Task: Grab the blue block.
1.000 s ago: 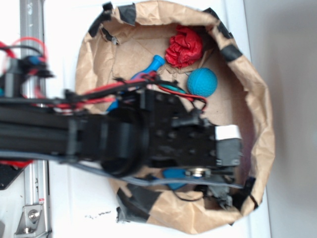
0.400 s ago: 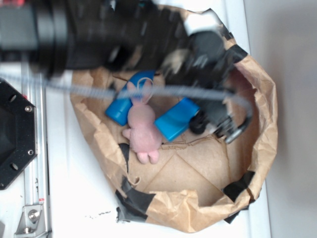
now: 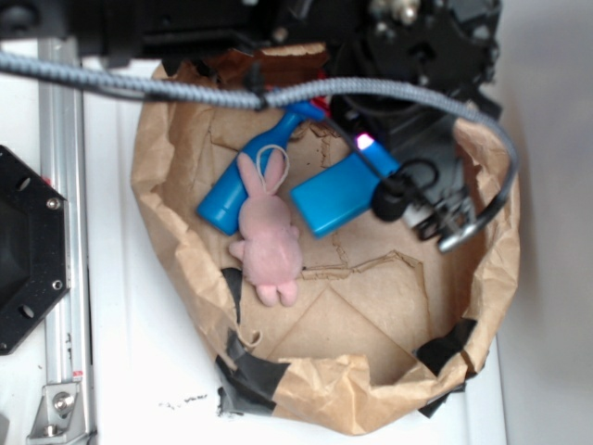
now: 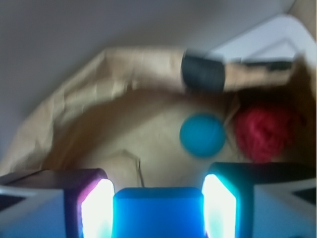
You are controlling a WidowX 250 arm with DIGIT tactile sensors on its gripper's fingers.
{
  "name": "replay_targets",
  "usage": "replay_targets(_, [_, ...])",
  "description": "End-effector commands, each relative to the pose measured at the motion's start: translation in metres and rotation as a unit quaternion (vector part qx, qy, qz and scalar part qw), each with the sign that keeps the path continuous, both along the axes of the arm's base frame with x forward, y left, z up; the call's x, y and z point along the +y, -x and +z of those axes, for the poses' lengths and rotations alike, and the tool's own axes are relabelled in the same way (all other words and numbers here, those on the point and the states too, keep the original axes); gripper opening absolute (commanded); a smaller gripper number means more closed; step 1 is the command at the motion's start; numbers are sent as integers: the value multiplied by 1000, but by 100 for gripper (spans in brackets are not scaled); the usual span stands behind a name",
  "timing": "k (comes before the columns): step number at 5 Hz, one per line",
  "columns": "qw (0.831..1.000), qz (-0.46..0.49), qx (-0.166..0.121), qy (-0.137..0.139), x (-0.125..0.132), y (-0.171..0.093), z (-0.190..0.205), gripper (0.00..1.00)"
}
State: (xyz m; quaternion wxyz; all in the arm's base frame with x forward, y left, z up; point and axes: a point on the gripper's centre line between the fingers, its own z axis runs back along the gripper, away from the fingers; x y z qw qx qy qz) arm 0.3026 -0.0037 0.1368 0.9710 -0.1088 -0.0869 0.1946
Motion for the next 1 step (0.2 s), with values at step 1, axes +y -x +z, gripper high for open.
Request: replay_targets(1, [999,-16,-50,-9,-19,2,12,0])
